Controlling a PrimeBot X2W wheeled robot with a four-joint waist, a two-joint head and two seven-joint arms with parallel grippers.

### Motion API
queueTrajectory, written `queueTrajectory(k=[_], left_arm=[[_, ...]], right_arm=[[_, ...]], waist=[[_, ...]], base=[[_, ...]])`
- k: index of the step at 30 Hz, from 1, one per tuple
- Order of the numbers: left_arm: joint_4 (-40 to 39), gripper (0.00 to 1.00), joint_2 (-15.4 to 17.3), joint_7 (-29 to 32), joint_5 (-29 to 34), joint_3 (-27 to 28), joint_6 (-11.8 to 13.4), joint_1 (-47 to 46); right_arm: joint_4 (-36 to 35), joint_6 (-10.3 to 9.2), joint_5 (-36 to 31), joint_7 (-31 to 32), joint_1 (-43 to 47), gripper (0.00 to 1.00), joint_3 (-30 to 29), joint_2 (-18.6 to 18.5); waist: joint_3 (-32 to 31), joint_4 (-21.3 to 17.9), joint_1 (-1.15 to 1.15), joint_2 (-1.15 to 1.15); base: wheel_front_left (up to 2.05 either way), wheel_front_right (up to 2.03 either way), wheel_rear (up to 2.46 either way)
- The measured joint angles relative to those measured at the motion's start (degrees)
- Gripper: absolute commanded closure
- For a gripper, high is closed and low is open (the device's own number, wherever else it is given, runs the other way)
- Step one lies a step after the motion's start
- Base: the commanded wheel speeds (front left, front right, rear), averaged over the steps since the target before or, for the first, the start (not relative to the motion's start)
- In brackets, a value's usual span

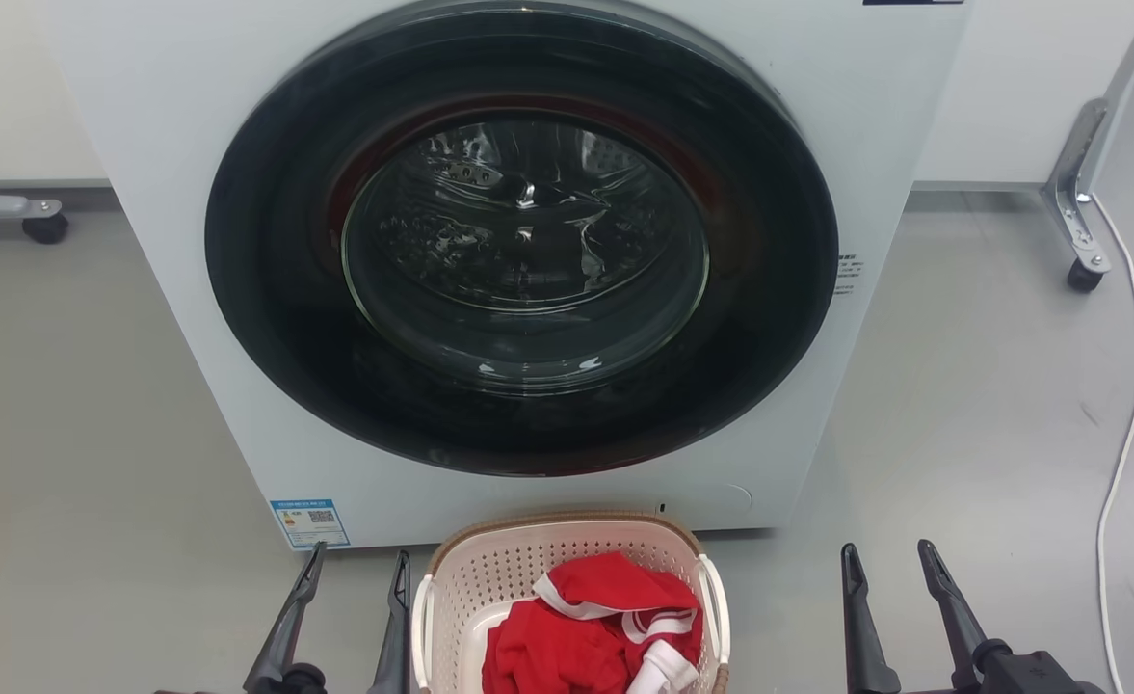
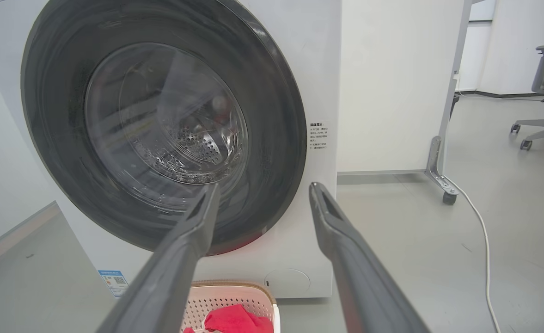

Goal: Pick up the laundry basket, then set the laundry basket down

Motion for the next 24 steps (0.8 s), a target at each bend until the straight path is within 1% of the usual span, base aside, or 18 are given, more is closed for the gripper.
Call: queueTrajectory(k=[6,11,13,15,21,24], left_arm=[[0.2,0.00,-0.2,0.0,-0.4,0.5,0.0,0.0],[0.8,0.00,-0.6,0.0,-1.4,1.3,-0.5,-1.7],[1.7,0.00,-0.7,0.0,-2.5,1.8,-0.6,-3.8],[2.8,0.00,-0.9,0.0,-3.0,2.2,-1.0,-5.9],[7.6,0.00,-2.0,0.0,-3.7,2.3,-1.6,-11.6],[9.4,0.00,-2.3,0.0,-3.9,2.3,-2.1,-13.4]], right_arm=[[0.1,0.47,0.0,0.0,-0.8,0.00,-0.6,0.0],[0.6,1.00,0.2,-0.1,-4.1,0.00,-1.5,0.0],[1.5,1.09,0.3,-0.1,-6.3,0.00,-2.0,0.0],[2.9,1.57,0.3,-0.1,-8.4,0.00,-2.5,-0.2],[7.5,2.53,0.8,-0.1,-14.1,0.00,-3.0,-0.6],[9.3,2.60,0.8,-0.1,-16.0,0.00,-3.1,-0.6]], waist=[[2.0,-0.1,0.00,0.00],[4.8,-0.2,0.00,0.00],[6.1,-0.2,0.01,0.00],[7.6,-0.2,0.01,0.00],[12.3,-0.2,0.01,0.01],[13.9,-0.2,0.01,0.01]], base=[[0.00,0.00,0.00],[0.00,0.00,0.00],[0.00,0.00,0.00],[0.00,0.00,0.00],[0.00,0.00,0.00],[0.00,0.00,0.00]])
